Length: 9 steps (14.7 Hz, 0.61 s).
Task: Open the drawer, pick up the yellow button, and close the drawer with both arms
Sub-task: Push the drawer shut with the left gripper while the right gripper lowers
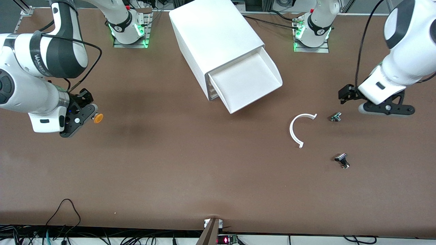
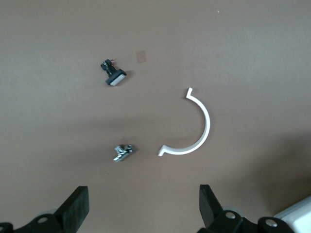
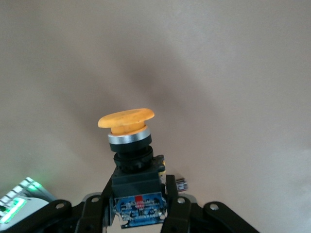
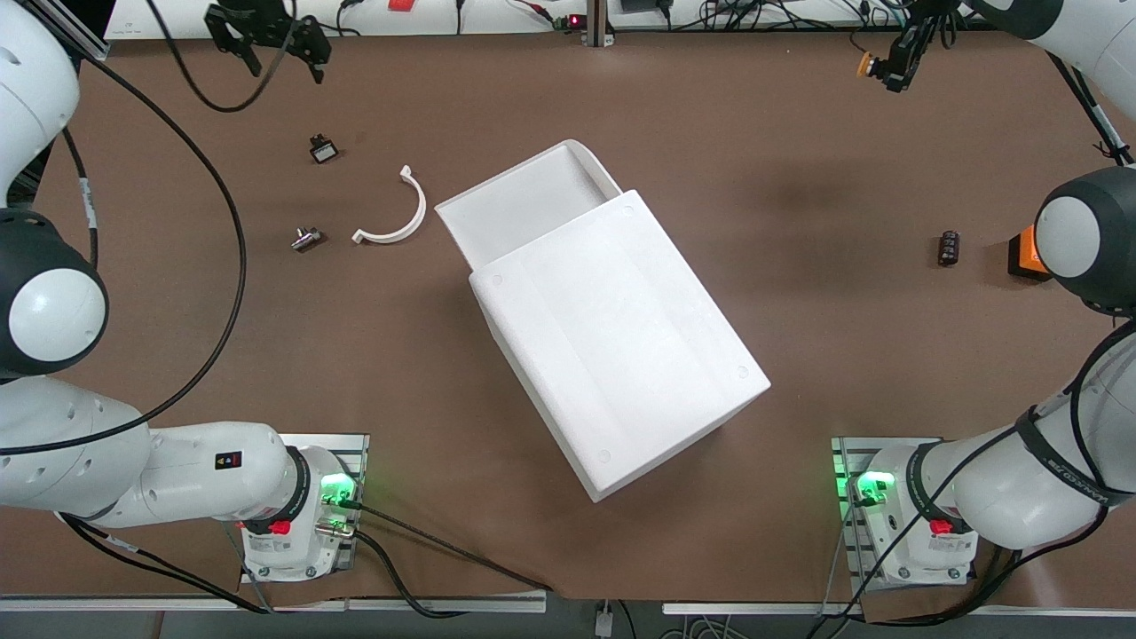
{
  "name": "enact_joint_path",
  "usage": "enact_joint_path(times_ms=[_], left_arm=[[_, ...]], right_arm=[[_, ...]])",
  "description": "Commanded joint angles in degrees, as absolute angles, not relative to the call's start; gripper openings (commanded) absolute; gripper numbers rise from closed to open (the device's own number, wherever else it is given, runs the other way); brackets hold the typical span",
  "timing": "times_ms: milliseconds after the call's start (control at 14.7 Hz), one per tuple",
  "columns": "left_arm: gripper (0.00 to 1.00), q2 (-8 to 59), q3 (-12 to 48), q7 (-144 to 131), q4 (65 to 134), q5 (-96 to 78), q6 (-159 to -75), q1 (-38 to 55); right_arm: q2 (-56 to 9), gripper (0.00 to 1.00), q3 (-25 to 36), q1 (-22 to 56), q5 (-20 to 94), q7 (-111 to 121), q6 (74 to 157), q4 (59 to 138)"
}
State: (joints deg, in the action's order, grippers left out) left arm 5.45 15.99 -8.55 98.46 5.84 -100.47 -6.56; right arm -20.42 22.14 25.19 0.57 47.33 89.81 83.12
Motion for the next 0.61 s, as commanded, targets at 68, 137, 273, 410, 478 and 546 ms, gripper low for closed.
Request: enact_joint_path(times_ms=[68, 137, 273, 410, 478, 546], left_arm=[[1.0, 6.1, 17.5, -18.5, 101.4, 6.4, -104.8, -4.6], [1.0, 6.1, 17.6, -20.5, 102.3, 6.4, -105.9, -4.2], [1.0, 6.6, 18.1, -25.3, 103.4, 6.4, -107.8, -3.0], [1.0, 7.4, 19.4, -29.3, 104.6, 6.4, -110.2, -2.8], [1.0, 7.8, 19.9, -31.7, 105.4, 6.4, -112.0, -2.7], [1.0, 8.3, 20.5, -34.0, 106.3, 6.4, -113.9, -2.0]], right_arm=[[-18.3, 0.1, 23.7, 23.6, 2.1, 56.1, 101.4, 93.5], [-16.1, 0.1, 23.7, 23.3, 1.9, 58.0, 107.3, 98.7], [-13.5, 0.1, 23.7, 21.7, 1.8, 59.1, 115.8, 107.6], [-11.8, 0.1, 23.6, 20.9, 1.8, 58.9, 120.9, 113.7], [-11.5, 0.1, 23.6, 20.8, 2.0, 57.9, 122.7, 116.3], [-11.2, 0.1, 23.6, 20.8, 2.2, 56.9, 124.6, 118.9]])
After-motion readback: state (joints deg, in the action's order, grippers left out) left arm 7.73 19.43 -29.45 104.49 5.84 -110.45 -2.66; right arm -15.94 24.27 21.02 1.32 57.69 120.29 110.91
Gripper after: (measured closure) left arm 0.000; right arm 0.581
